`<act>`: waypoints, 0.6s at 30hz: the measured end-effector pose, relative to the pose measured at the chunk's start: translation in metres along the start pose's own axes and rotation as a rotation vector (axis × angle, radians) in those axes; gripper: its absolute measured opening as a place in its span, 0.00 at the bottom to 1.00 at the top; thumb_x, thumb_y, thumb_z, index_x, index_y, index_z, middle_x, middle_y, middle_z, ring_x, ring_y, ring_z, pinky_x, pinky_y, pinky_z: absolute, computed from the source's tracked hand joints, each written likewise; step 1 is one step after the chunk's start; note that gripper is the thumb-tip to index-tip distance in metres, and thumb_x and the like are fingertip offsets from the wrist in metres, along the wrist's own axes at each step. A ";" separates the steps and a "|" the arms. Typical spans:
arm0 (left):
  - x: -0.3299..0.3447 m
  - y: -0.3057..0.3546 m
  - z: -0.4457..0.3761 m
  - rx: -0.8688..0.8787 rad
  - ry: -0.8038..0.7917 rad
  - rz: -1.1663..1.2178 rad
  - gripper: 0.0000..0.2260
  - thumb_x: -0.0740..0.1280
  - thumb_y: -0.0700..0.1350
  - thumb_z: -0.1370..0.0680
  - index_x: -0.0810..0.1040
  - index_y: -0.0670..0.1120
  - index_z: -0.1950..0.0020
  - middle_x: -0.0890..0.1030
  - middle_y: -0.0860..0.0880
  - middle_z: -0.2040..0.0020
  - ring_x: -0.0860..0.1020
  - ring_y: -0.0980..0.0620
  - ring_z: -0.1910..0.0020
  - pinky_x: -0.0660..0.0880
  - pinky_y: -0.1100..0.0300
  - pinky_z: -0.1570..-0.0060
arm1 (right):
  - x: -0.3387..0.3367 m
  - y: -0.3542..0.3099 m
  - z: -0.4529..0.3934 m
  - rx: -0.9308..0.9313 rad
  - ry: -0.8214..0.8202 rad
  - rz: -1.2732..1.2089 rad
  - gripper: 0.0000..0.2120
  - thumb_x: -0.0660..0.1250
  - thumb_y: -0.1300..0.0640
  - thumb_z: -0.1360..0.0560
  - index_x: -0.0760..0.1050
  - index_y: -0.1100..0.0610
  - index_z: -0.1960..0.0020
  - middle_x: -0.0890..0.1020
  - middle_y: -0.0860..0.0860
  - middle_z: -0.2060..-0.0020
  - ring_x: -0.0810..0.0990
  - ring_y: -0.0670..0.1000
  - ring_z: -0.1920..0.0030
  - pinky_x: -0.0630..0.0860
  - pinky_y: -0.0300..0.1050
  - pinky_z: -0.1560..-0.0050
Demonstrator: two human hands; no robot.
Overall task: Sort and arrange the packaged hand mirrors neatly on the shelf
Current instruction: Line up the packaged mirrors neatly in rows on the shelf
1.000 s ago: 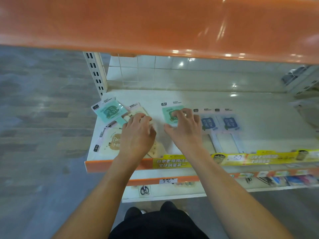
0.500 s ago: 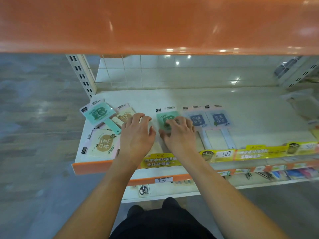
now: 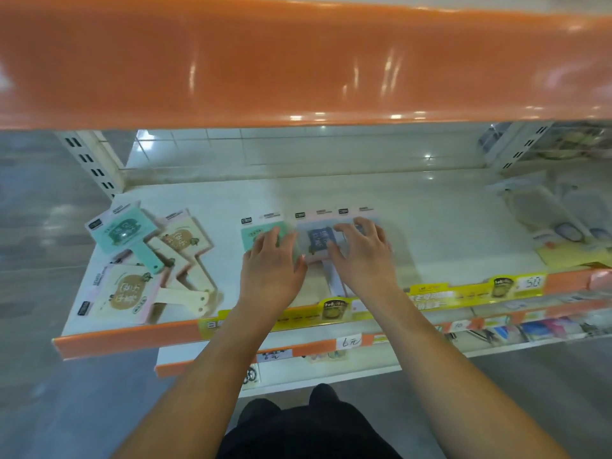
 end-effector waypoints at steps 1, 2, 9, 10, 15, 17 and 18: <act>0.005 0.003 -0.001 -0.005 -0.012 -0.016 0.22 0.57 0.55 0.20 0.63 0.53 0.26 0.61 0.46 0.25 0.59 0.44 0.26 0.63 0.49 0.34 | 0.000 0.003 -0.001 -0.015 -0.010 0.011 0.18 0.62 0.44 0.22 0.73 0.46 0.33 0.68 0.51 0.30 0.61 0.54 0.28 0.64 0.55 0.32; 0.010 0.005 -0.001 -0.013 -0.027 -0.031 0.22 0.57 0.57 0.20 0.63 0.55 0.26 0.61 0.46 0.25 0.57 0.42 0.26 0.61 0.49 0.33 | 0.001 0.006 -0.001 -0.027 -0.020 0.016 0.19 0.62 0.43 0.22 0.73 0.46 0.33 0.68 0.51 0.30 0.61 0.54 0.27 0.64 0.55 0.31; 0.023 0.007 -0.001 -0.015 0.006 -0.051 0.21 0.61 0.58 0.21 0.72 0.51 0.31 0.69 0.39 0.30 0.61 0.32 0.30 0.61 0.41 0.31 | 0.008 0.019 -0.003 -0.086 -0.058 0.023 0.19 0.67 0.42 0.25 0.76 0.46 0.36 0.72 0.50 0.33 0.64 0.53 0.29 0.64 0.51 0.33; 0.024 0.006 -0.001 -0.020 0.008 -0.052 0.21 0.61 0.58 0.21 0.73 0.51 0.32 0.69 0.39 0.30 0.62 0.31 0.30 0.61 0.41 0.31 | 0.009 0.019 -0.004 -0.093 -0.068 0.025 0.20 0.66 0.42 0.25 0.75 0.46 0.35 0.72 0.50 0.33 0.64 0.53 0.29 0.64 0.51 0.33; 0.026 0.007 -0.002 -0.044 -0.027 -0.048 0.21 0.58 0.60 0.21 0.71 0.54 0.31 0.67 0.41 0.29 0.59 0.34 0.28 0.59 0.44 0.29 | 0.013 0.019 -0.003 -0.103 -0.088 0.024 0.21 0.65 0.44 0.24 0.74 0.48 0.32 0.71 0.51 0.32 0.63 0.56 0.28 0.65 0.53 0.30; 0.026 0.011 -0.002 -0.048 -0.050 -0.035 0.21 0.57 0.60 0.20 0.70 0.55 0.30 0.65 0.42 0.27 0.57 0.35 0.27 0.57 0.45 0.28 | 0.014 0.017 -0.003 -0.097 -0.095 0.022 0.21 0.65 0.45 0.23 0.73 0.49 0.32 0.71 0.51 0.32 0.62 0.56 0.28 0.64 0.54 0.30; 0.026 0.013 -0.002 -0.053 -0.065 -0.021 0.21 0.57 0.60 0.20 0.70 0.55 0.29 0.64 0.43 0.26 0.55 0.36 0.26 0.56 0.46 0.28 | 0.015 0.015 -0.004 -0.097 -0.102 0.021 0.21 0.64 0.45 0.23 0.73 0.49 0.32 0.71 0.52 0.32 0.62 0.57 0.28 0.64 0.54 0.29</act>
Point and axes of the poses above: each hand's wrist, its own z-axis away from the middle knuckle, its own x-axis out of the palm, y = z × x, the point moved 6 cm from there along -z, towards the middle knuckle
